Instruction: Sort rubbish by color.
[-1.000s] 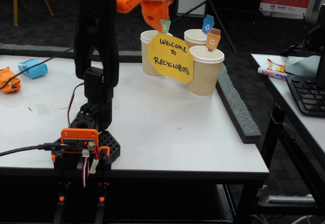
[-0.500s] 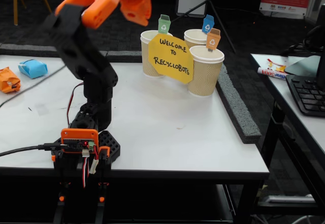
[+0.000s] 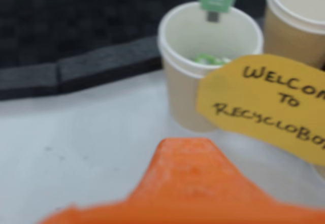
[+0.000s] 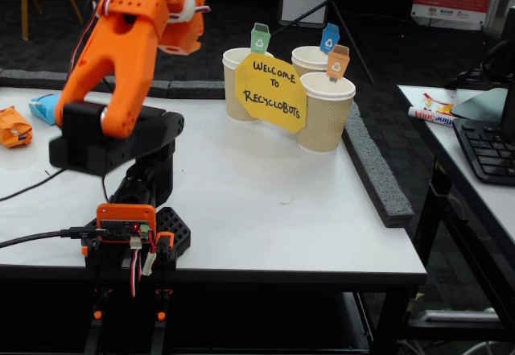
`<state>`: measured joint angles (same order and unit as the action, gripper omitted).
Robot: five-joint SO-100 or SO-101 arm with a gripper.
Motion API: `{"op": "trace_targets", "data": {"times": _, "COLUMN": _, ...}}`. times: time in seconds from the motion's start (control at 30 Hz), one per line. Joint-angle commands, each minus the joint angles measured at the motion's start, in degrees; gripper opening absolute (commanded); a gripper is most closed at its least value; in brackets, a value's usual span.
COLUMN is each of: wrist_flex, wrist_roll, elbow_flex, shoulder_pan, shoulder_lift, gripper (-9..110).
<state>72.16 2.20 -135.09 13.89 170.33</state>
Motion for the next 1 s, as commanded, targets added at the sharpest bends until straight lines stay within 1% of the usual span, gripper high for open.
{"op": "trace_targets", "data": {"times": 0.0, "wrist_flex": 0.53, "wrist_roll": 0.88, "elbow_flex": -0.62, "shoulder_pan": -2.81, "shoulder_lift": 7.29, "gripper": 0}}
{"op": "trace_targets", "data": {"times": 0.17, "wrist_flex": 1.76, "wrist_roll": 1.05, "elbow_flex": -4.04, "shoulder_pan": -4.75, "shoulder_lift": 13.27, "gripper": 0}}
{"op": "trace_targets", "data": {"times": 0.5, "wrist_flex": 1.93, "wrist_roll": 1.14, "elbow_flex": -4.31, "shoulder_pan": -10.46, "shoulder_lift": 13.62, "gripper": 0}}
{"op": "trace_targets", "data": {"times": 0.8, "wrist_flex": 1.93, "wrist_roll": 1.14, "elbow_flex": -5.1, "shoulder_pan": -19.16, "shoulder_lift": 13.54, "gripper": 0}}
{"op": "trace_targets", "data": {"times": 0.97, "wrist_flex": 1.67, "wrist_roll": 1.14, "elbow_flex": -5.71, "shoulder_pan": -25.84, "shoulder_lift": 13.18, "gripper": 1}}
